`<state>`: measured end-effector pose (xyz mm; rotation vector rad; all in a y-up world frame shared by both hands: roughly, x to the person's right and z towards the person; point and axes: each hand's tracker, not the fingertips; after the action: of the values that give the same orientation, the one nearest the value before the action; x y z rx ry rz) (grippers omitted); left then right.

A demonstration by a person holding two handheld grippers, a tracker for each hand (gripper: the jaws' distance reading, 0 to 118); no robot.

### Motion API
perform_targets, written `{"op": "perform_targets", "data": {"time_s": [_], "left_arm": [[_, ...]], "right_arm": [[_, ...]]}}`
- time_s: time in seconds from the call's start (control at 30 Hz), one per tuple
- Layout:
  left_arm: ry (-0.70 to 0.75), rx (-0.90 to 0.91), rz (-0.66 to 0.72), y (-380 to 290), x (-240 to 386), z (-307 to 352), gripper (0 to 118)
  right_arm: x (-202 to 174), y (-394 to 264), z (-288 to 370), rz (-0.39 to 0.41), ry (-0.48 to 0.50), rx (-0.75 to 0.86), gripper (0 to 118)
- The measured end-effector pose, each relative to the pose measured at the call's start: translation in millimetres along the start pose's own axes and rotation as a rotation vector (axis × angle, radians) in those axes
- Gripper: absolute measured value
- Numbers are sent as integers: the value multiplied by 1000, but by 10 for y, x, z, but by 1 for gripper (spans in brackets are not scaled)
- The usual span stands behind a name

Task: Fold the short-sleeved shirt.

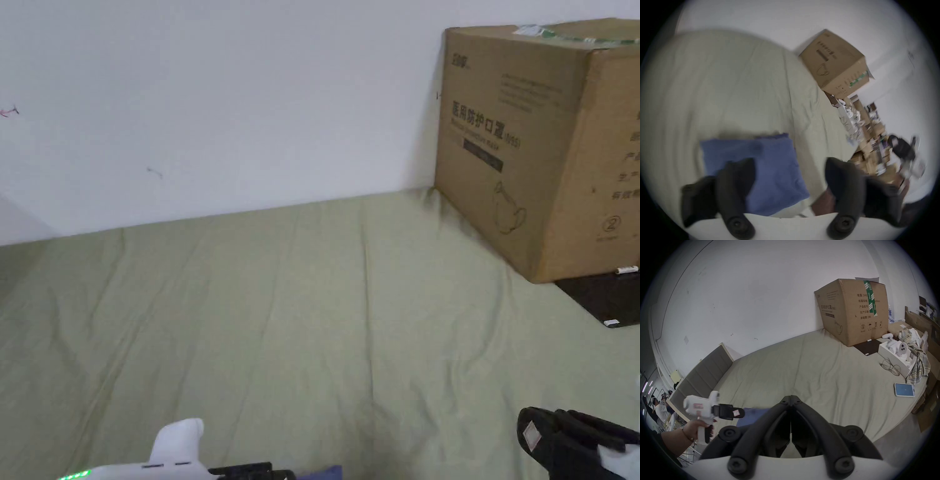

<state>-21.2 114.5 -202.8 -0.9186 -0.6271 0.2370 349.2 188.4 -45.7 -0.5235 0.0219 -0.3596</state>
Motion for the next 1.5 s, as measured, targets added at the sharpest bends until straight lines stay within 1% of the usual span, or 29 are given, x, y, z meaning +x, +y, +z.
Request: {"op": "perform_targets", "data": {"time_s": [0.03, 0.07, 0.1, 0.13, 0.17, 0.2, 0.27, 0.33, 0.4, 0.43, 0.47, 0.5, 0.53, 0.57, 0.6, 0.73, 0.87, 0.97, 1.03, 1.07, 1.17, 1.2, 1.23, 1.27, 1.3, 1.37, 1.43, 1.47, 1.5], "left_arm": [[62, 12, -73, -43, 73, 52, 26], [111, 5, -130, -94, 136, 68, 2], [144, -1, -168, -143, 159, 36, 3], [104, -5, -171, -178, 181, 8, 3], [38, -41, -158, -205, 189, -72, 3], [13, -81, -118, -233, 206, -178, 3], [34, -127, -75, -283, 198, -438, 3], [-1, -157, -70, -358, 172, -710, 3], [-56, -225, -15, -471, 103, -1026, 3], [-75, -242, 37, -504, 48, -1133, 3], [-123, -263, 121, -534, -39, -1244, 3], [-192, -256, 242, -564, -149, -1315, 2], [-234, -238, 324, -582, -207, -1352, 2], [-251, -219, 368, -595, -224, -1376, 2], [-249, -210, 362, -601, -196, -1388, 2], [-215, -222, 207, -512, 53, -1219, 3], [-239, 56, 89, -250, 301, -435, 3], [-128, 290, 12, -37, 410, 307, 3], [7, 472, -95, 26, 496, 722, 3], [91, 571, -158, 15, 547, 915, 3], [321, 790, -301, -90, 656, 1292, 3], [423, 853, -338, -155, 695, 1359, 3], [504, 908, -368, -221, 718, 1405, 2], [575, 963, -401, -306, 723, 1439, 2], [643, 1001, -419, -384, 729, 1445, 2], [706, 1013, -414, -496, 732, 1465, 2], [689, 1000, -383, -559, 719, 1472, 2], [684, 1000, -358, -586, 708, 1472, 2], [680, 993, -344, -599, 693, 1468, 2]], "right_arm": [[9, 3, -29, -6, -2, -5, 0], [9, 4, -54, -12, -4, -11, 0], [5, 4, -76, -18, -3, -16, 0], [1, 7, -97, -20, 1, -20, 0], [-15, 10, -114, -19, 8, -23, 0], [-37, 15, -124, -14, 12, -26, 0], [-80, 31, -123, -4, 17, -29, 0], [-115, 48, -110, 8, 25, -30, 0], [-150, 62, -100, 28, 28, -32, 0], [-161, 66, -99, 37, 25, -34, 0], [-172, 67, -100, 46, 22, -35, 0], [-178, 66, -107, 53, 18, -36, 0], [-179, 68, -121, 56, 16, -39, 0], [-185, 66, -138, 56, 14, -44, 0], [-190, 62, -155, 52, 14, -50, 0], [-248, 49, -217, 44, 26, -72, 0], [-372, 97, -220, 64, 68, -72, 0], [-520, 198, -185, 110, 120, 7, 0], [-631, 260, -150, 140, 155, 98, 0], [-691, 273, -125, 165, 194, 179, 0], [-894, 245, -95, 271, 126, 365, 0], [-923, 189, -101, 290, 104, 449, 0], [-944, 119, -108, 298, 54, 532, 0], [-952, 38, -127, 300, -8, 614, 0], [-953, -12, -153, 288, -64, 650, 0], [-931, -30, -220, 238, -115, 592, 0], [-887, -74, -223, 156, -95, 538, 0], [-859, -87, -212, 143, -101, 537, 0], [-859, -101, -209, 156, -112, 535, 0]]}}
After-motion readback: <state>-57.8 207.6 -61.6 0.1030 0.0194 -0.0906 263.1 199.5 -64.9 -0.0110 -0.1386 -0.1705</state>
